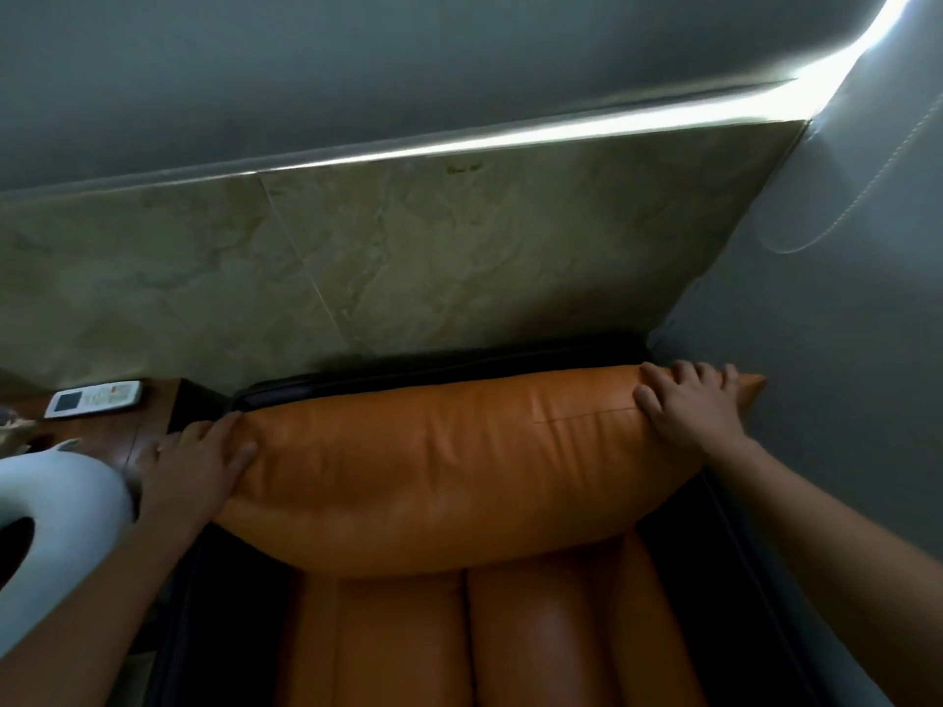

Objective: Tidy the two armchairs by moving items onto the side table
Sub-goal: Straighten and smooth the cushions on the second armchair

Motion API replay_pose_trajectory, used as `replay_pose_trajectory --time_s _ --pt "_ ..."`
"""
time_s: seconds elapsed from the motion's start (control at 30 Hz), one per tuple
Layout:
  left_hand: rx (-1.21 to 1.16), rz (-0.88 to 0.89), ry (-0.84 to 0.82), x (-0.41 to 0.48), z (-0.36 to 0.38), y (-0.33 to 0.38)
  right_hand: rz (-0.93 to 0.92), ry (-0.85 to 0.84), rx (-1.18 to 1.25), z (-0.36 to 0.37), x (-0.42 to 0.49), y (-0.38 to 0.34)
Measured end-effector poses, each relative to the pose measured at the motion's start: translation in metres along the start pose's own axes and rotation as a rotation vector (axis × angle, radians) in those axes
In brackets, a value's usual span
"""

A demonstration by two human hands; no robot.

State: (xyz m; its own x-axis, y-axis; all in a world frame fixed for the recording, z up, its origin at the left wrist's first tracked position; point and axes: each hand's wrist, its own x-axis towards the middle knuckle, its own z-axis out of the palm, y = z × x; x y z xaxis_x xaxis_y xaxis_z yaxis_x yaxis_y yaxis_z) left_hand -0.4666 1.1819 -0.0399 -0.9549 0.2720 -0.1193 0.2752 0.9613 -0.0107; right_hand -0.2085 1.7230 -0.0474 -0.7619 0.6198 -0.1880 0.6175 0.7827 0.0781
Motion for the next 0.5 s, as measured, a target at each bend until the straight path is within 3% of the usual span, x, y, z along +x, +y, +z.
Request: replay_pose_trajectory --time_s 0.23,0.4,0.43,0.5 --pt "-0.200 -0.001 -0.319 0.020 0.070 0.033 -0.178 -0.115 0.081 0.061 0.040 -0.041" --pt "-0.368 -0.011 -0.010 0.018 0.098 0.029 -0.184 0.041 0.216 0.068 0.049 -0.023" --pt "-0.424 -0.039 0.081 0.023 0.103 0.025 -0.101 0.128 0.309 0.069 0.049 -0.015" --pt "-0.626 -0.259 0.199 0.031 0.111 0.011 0.161 0.233 0.584 0.071 0.045 -0.001"
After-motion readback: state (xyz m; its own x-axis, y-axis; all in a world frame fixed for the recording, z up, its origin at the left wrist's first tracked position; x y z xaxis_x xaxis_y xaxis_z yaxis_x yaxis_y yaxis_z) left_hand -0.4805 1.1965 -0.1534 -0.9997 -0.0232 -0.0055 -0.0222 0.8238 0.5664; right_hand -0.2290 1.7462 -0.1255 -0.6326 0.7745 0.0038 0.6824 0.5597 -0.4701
